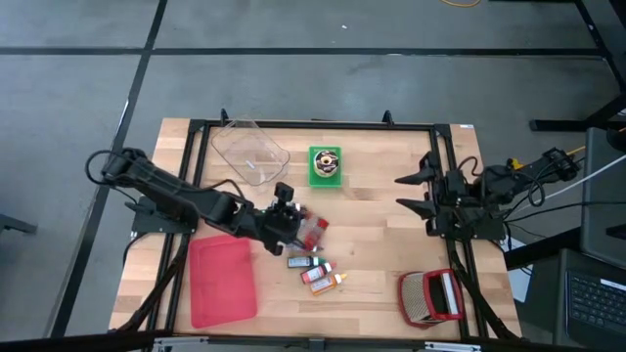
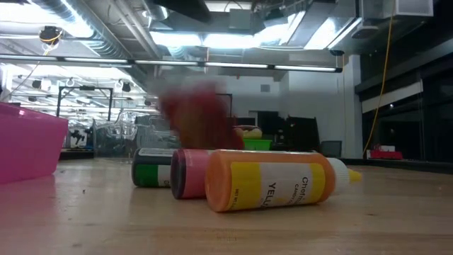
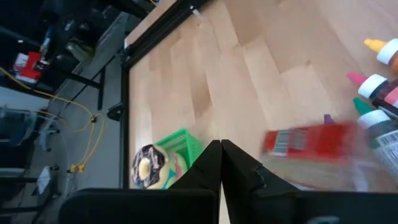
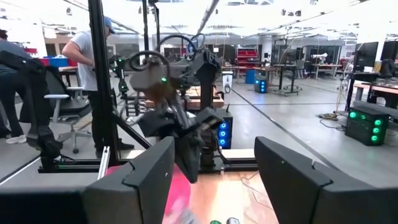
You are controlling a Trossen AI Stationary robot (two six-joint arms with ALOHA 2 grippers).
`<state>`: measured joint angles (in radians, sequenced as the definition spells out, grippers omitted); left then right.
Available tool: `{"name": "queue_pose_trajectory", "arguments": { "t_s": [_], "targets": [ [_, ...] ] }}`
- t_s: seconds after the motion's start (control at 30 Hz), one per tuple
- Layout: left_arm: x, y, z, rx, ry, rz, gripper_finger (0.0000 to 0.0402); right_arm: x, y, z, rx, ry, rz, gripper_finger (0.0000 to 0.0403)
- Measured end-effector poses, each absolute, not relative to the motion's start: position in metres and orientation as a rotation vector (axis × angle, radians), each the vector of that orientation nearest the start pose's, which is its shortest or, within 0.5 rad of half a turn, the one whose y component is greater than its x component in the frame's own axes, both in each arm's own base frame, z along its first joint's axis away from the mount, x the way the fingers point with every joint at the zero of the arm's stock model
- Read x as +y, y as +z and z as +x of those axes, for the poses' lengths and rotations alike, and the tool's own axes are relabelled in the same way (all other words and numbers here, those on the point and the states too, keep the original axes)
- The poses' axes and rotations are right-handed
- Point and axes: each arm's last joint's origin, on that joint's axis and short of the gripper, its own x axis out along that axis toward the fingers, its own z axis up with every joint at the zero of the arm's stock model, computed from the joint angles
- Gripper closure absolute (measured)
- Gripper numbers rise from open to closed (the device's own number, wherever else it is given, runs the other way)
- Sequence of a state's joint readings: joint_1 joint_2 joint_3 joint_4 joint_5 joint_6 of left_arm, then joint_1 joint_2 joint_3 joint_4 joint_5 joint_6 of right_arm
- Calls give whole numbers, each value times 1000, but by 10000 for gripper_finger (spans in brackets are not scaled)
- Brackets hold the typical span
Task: Pick & Place Food Item
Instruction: Put the red popcorn bag into the pink bin
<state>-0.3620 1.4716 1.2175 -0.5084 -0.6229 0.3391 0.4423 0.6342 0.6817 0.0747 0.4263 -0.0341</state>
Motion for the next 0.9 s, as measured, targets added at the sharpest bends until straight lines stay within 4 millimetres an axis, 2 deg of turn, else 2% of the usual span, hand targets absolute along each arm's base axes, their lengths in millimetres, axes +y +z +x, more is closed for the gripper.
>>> {"name": "queue_pose_trajectory", "arguments": {
  "t_s": [0.13,0.3,0.47,0.7,0.9],
  "targets": [
    [-100,305,289,705,145,666,400,50,342,134,-101,15,26,176],
    [-102,300,284,758,40,571,395,51,342,134,-101,34,30,176],
    [-104,285,291,832,-11,463,351,52,342,134,-105,68,31,176],
    [-124,240,311,943,-52,645,254,52,342,134,-105,69,38,176],
    [-141,196,321,1037,-7,904,193,53,342,134,-106,119,36,176]
  ]
}}
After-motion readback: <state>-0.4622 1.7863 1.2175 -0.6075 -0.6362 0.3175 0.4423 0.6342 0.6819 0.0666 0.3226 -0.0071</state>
